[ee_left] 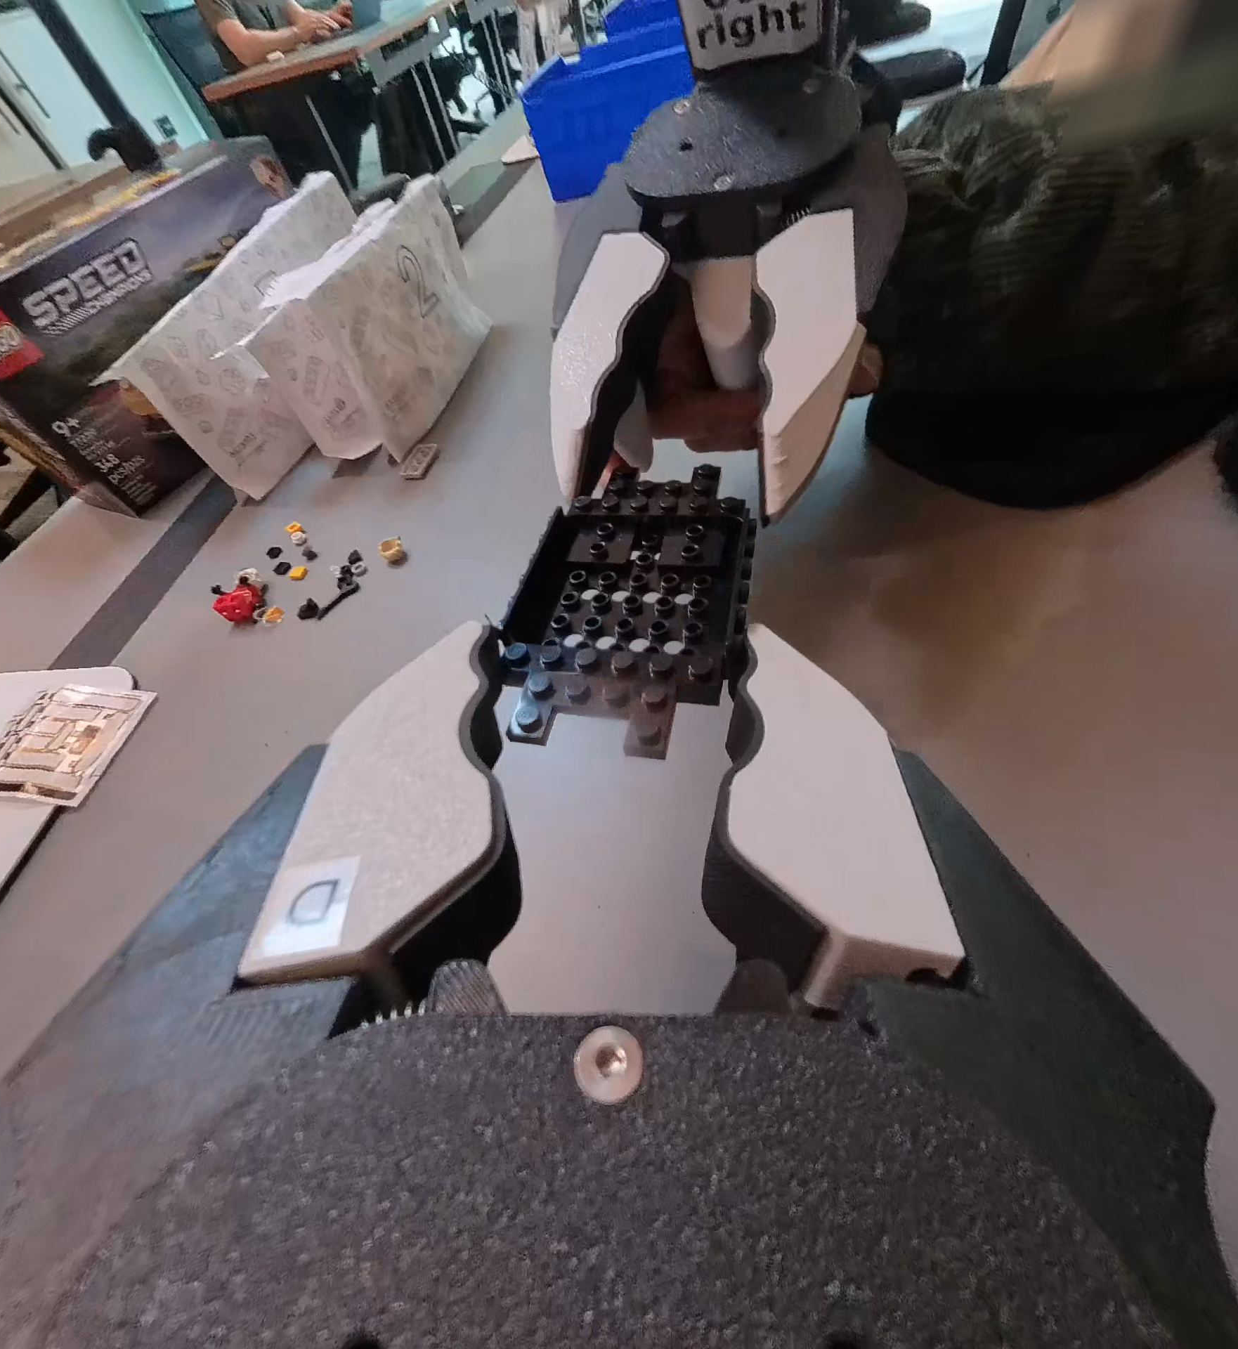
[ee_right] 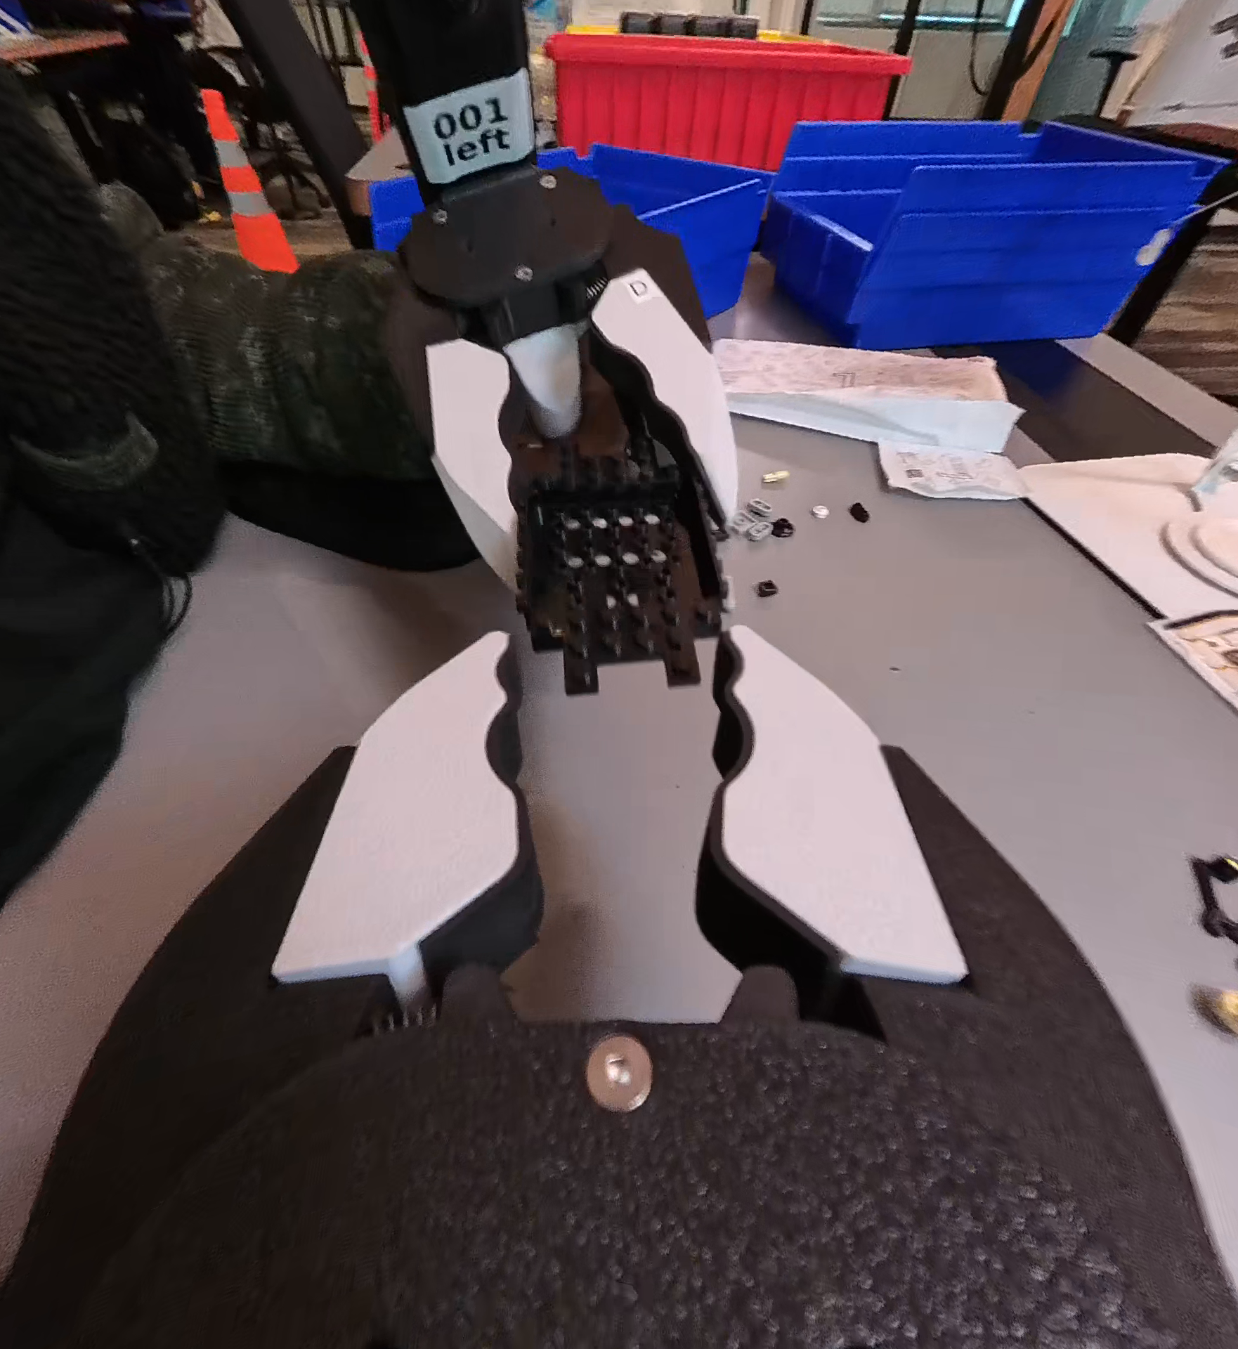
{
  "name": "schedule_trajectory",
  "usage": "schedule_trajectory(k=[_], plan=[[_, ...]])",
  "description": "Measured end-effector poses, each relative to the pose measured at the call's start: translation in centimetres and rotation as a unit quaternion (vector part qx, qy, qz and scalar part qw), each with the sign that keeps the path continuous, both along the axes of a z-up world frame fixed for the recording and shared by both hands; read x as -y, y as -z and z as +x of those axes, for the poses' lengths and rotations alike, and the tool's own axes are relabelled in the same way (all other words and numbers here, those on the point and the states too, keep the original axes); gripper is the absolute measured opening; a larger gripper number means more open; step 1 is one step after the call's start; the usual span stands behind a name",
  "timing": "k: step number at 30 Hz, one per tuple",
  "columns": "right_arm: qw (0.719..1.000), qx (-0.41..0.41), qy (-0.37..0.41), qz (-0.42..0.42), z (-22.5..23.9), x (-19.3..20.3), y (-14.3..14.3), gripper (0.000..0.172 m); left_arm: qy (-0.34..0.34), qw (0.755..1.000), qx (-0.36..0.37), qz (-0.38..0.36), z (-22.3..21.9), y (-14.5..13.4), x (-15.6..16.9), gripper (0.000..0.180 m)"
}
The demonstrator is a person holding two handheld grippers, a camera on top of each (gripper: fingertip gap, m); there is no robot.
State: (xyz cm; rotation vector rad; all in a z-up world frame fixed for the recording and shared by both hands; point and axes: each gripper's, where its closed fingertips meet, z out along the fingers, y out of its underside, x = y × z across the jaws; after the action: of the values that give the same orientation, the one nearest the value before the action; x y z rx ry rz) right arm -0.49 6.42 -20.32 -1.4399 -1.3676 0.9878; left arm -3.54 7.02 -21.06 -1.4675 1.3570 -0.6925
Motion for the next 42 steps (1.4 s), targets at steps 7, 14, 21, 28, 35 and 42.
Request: schedule_trajectory(k=[7, 14, 21, 28, 35, 42], plan=[[1.0, 0.009, 0.006, 0.011, 0.2, -0.1, 0.4, 0.043, -0.003, 1.0, -0.018, -0.005, 0.2, 1.0, -0.1, 0.06], [1.0, 0.005, 0.016, 0.026, 0.4, -0.6, 0.5, 0.043, 0.003, 1.0, -0.004, -0.015, -0.1, 0.5, 0.0, 0.063], [0.996, 0.023, -0.005, 0.085, -0.3, 0.6, 0.9, 0.042, 0.023, 0.999, -0.026, -0.032, 0.2, 1.5, 0.8, 0.062], [0.994, 0.042, -0.001, 0.097, -0.4, 0.6, 1.4, 0.042, 0.017, 0.998, -0.051, -0.027, 0.0, 1.9, 0.7, 0.062], [0.993, 0.032, 0.082, 0.082, 0.1, -4.0, 1.1, 0.043, -0.087, 0.995, -0.045, -0.026, -1.8, 2.0, -3.2, 0.074], [0.989, 0.024, 0.133, 0.054, -2.9, -13.4, 0.2, 0.008, -0.253, 0.966, 0.033, -0.027, -6.8, -1.0, -7.5, 0.033]])
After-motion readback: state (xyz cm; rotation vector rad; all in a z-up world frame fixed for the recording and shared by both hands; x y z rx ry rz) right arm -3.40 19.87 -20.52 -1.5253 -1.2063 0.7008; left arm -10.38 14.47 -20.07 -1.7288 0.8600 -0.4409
